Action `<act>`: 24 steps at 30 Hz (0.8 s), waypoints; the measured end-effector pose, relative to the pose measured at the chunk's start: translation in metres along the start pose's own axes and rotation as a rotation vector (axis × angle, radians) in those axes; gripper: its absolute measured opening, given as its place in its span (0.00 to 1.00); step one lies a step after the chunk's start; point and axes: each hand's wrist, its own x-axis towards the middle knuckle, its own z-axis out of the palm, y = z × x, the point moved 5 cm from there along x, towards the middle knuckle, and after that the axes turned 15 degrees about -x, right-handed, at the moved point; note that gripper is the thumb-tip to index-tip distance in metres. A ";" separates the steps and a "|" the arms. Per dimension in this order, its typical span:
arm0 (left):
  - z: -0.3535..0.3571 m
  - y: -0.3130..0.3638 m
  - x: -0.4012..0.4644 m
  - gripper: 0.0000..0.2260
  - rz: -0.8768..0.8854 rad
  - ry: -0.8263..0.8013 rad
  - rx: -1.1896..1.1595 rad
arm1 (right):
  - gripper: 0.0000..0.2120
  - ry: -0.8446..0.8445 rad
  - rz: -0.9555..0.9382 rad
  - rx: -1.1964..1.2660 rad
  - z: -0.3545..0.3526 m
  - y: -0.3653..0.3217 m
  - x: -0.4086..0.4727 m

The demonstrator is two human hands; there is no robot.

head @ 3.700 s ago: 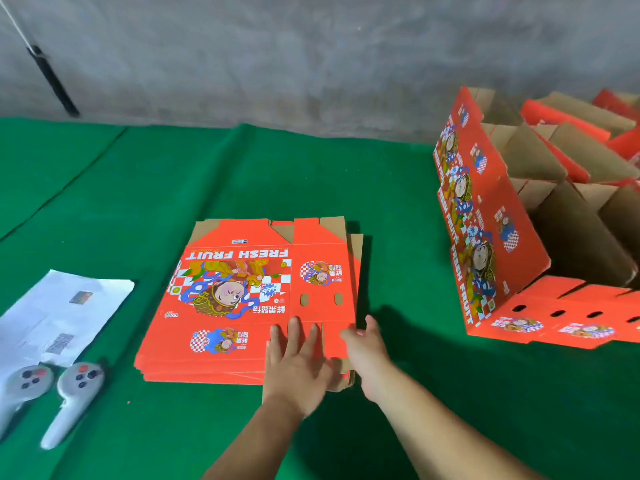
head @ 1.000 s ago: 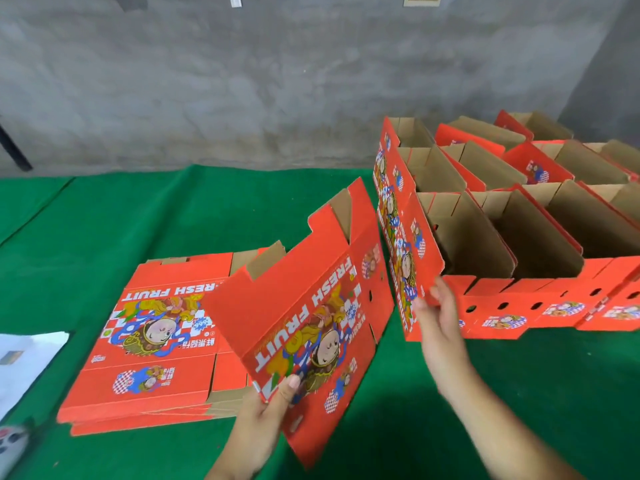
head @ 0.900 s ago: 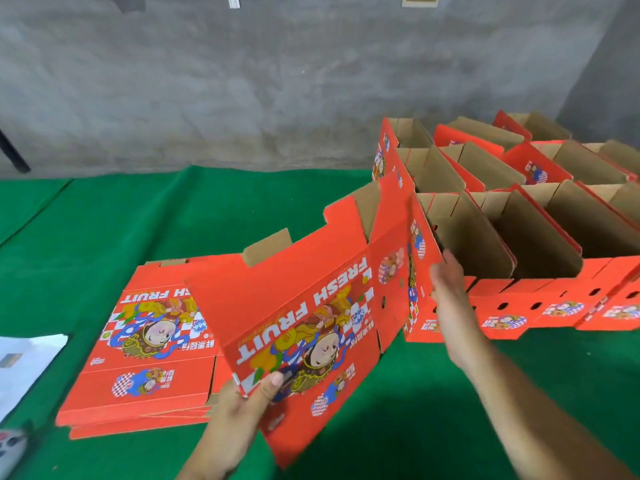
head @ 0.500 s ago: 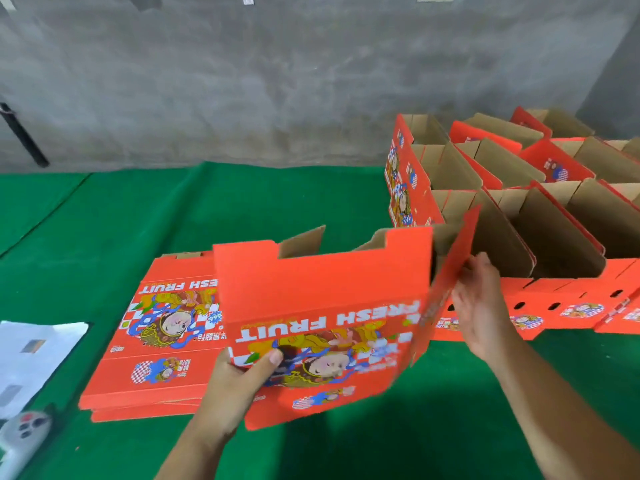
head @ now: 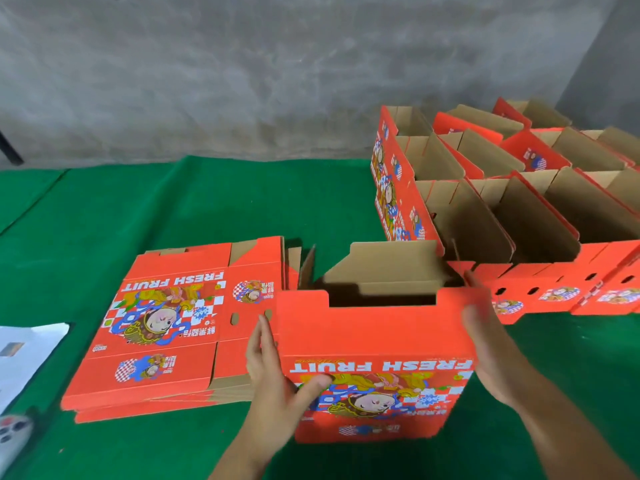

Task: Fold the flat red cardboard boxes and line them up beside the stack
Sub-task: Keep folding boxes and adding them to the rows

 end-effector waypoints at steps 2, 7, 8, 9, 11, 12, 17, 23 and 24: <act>0.004 0.001 -0.007 0.58 -0.043 -0.077 -0.051 | 0.46 0.008 0.067 -0.060 -0.006 0.013 -0.013; 0.004 0.049 0.011 0.67 -0.109 0.084 -0.319 | 0.52 0.005 0.128 -0.079 -0.008 0.007 -0.021; 0.005 0.063 0.014 0.61 -0.085 0.079 -0.334 | 0.54 0.007 0.129 -0.119 -0.009 0.003 -0.022; 0.008 0.079 0.017 0.54 -0.063 0.064 -0.320 | 0.54 -0.012 0.119 -0.164 -0.010 0.000 -0.024; 0.004 0.097 0.024 0.55 -0.013 0.098 -0.227 | 0.55 -0.058 0.131 -0.236 -0.013 -0.004 -0.024; 0.003 0.104 0.030 0.56 0.008 0.131 -0.154 | 0.55 -0.064 0.140 -0.236 -0.015 -0.006 -0.023; 0.021 0.112 0.048 0.41 -0.048 0.166 -0.239 | 0.46 0.130 0.253 0.090 -0.002 -0.012 -0.016; -0.002 0.092 0.059 0.20 -0.191 0.364 -0.305 | 0.36 0.422 0.355 0.105 -0.004 0.000 -0.015; -0.008 0.088 0.058 0.11 -0.172 0.397 -0.279 | 0.30 0.468 0.379 0.165 -0.010 0.006 -0.017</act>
